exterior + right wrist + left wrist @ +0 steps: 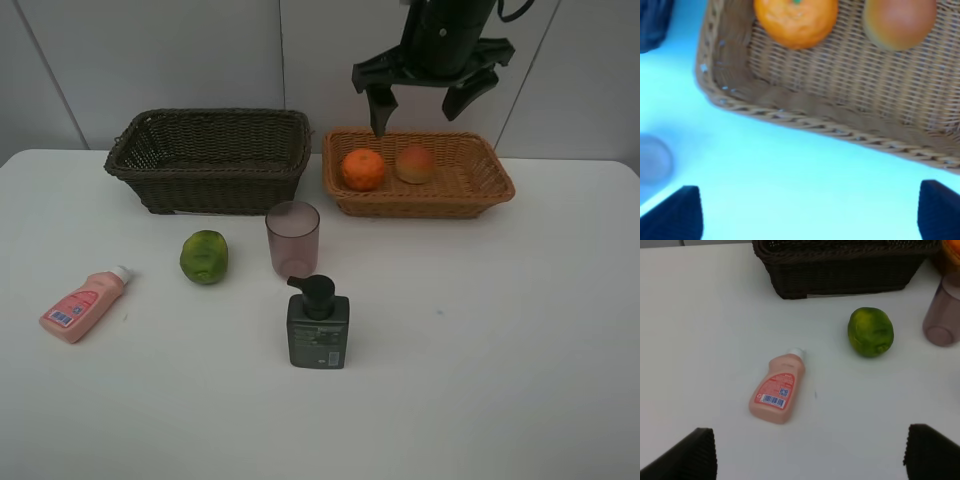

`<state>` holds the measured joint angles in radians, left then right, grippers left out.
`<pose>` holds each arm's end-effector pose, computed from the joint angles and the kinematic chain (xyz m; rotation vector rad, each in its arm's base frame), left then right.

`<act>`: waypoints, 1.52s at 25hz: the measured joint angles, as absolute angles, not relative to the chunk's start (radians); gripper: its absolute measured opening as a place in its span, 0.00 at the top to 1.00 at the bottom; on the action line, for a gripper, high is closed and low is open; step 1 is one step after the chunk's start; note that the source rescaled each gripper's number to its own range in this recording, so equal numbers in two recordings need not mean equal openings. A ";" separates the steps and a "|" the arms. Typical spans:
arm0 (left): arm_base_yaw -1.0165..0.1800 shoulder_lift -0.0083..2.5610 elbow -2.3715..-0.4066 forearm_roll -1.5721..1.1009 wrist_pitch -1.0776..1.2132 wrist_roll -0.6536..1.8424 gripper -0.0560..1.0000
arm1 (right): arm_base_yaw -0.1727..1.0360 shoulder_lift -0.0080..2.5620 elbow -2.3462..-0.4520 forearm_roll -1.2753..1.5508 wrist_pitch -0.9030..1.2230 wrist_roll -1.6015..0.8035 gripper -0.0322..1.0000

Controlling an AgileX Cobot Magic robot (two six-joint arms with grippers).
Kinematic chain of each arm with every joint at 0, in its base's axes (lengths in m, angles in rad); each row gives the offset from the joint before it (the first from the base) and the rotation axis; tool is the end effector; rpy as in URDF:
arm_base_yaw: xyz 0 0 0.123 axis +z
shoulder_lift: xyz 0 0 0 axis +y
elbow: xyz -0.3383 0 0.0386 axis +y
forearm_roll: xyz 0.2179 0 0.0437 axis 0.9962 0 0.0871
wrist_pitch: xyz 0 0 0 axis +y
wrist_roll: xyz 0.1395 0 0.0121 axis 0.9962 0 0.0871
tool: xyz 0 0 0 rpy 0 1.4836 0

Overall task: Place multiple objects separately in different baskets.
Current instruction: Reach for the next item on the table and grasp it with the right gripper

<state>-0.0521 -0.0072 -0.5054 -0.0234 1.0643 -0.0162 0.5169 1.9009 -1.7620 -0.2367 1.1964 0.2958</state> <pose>-0.0451 -0.0005 0.2413 0.0378 2.0355 -0.0709 0.3737 0.1773 0.3144 -0.3732 2.7268 -0.1206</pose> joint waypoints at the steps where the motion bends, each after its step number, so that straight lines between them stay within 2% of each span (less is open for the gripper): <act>1: -0.052 -0.007 -0.505 -0.023 1.064 -0.016 0.02 | 0.524 1.892 -1.756 -0.237 1.197 0.296 0.08; 4: -0.052 -0.007 -0.505 -0.023 1.064 -0.016 0.02 | 0.534 1.842 -1.687 -0.237 1.166 0.302 0.08; 21: -0.052 -0.007 -0.505 -0.023 1.063 -0.016 0.02 | 0.534 1.338 -0.984 -0.239 0.842 0.369 0.08; 29: -0.052 -0.007 -0.505 -0.023 1.063 -0.016 0.02 | 0.534 1.270 -0.928 -0.207 0.895 0.300 0.08; 35: -0.052 -0.007 -0.505 -0.023 1.062 -0.016 0.02 | 0.534 1.270 -0.928 -0.073 0.900 0.065 0.08; 38: -0.052 -0.007 -0.505 -0.023 1.062 -0.016 0.02 | 0.535 1.270 -0.935 0.065 0.901 -0.147 0.08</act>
<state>-0.0521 -0.0072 -0.5054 -0.0234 1.0623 -0.0162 0.5346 1.2705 -0.9349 0.0649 0.9007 -0.1473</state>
